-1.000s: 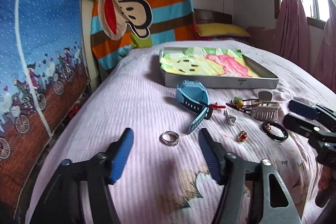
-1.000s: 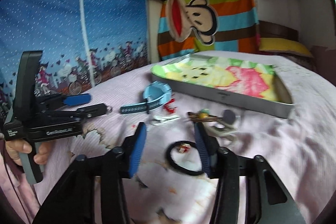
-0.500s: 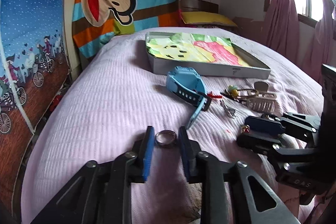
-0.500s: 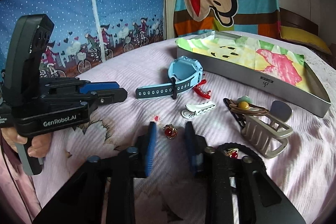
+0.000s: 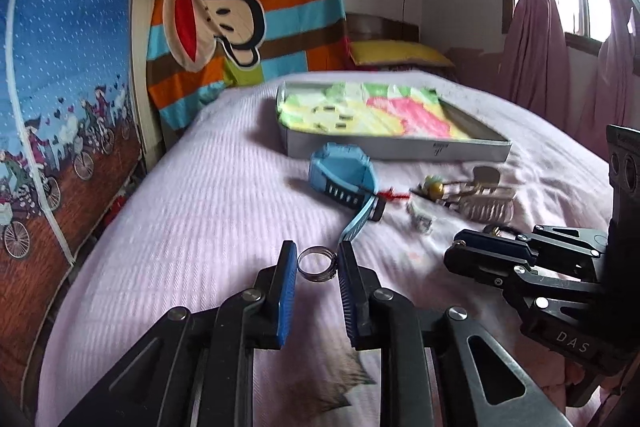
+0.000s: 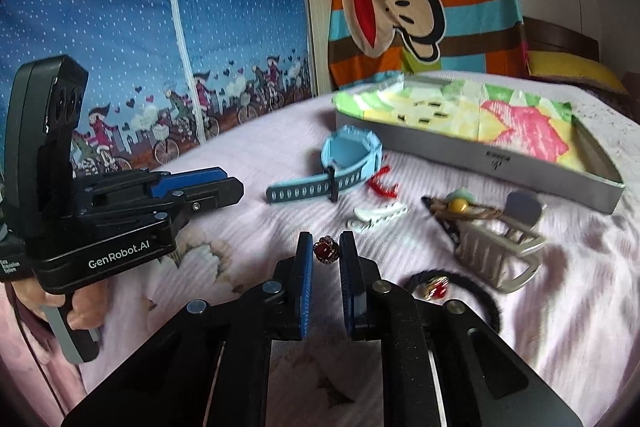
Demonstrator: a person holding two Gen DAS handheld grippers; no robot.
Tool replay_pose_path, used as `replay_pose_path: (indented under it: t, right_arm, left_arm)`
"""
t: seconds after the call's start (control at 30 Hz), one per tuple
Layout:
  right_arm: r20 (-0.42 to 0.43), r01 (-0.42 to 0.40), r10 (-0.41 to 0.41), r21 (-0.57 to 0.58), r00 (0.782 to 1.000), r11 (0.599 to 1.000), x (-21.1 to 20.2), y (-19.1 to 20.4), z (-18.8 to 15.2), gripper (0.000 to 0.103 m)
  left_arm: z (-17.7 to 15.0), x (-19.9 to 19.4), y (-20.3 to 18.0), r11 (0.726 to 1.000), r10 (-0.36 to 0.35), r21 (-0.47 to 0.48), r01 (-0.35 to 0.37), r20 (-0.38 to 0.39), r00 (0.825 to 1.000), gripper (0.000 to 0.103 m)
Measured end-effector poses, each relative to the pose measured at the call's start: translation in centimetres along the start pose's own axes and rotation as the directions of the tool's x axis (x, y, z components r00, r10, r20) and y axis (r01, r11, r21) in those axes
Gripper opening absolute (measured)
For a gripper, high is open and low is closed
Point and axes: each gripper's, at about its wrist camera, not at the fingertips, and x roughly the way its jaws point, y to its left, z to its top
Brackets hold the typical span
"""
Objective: Organize jewelry
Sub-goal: 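Carry both rings over the silver tray and open both tools to drop them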
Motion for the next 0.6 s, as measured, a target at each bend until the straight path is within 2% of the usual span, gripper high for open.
replay_pose_path:
  t: [0.13,0.3,0.47,0.6]
  right_arm:
    - [0.045,0.009,-0.009,0.001,0.999,1.000,-1.2,-1.1,2.0,0.012]
    - [0.081,0.031,-0.032,0.011,0.996,0.999,-0.7,-3.7,6.5,0.012]
    - [0.071,0.056,-0.059,0.056,0.996,0.997,3.7,-7.5,12.4,0.012]
    - [-0.004,0.067,-0.067,0.121,0.998,0.990,9.1,-10.9,15.6,0.012]
  left_arm:
    - [2.0,-0.8,0.1,0.999,-0.011,-0.045,0.014,0.051,0.999,0.020]
    - [7.3,0.9,0.4,0.997,-0.034,-0.068,0.040,0.086,0.996,0.020]
    - [13.0,6.1,0.7,0.995,-0.069,-0.062,0.074,0.066,0.995,0.020]
    - [16.2,12.1,1.7,0.991,-0.093,-0.103,0.091,-0.015,0.996,0.020]
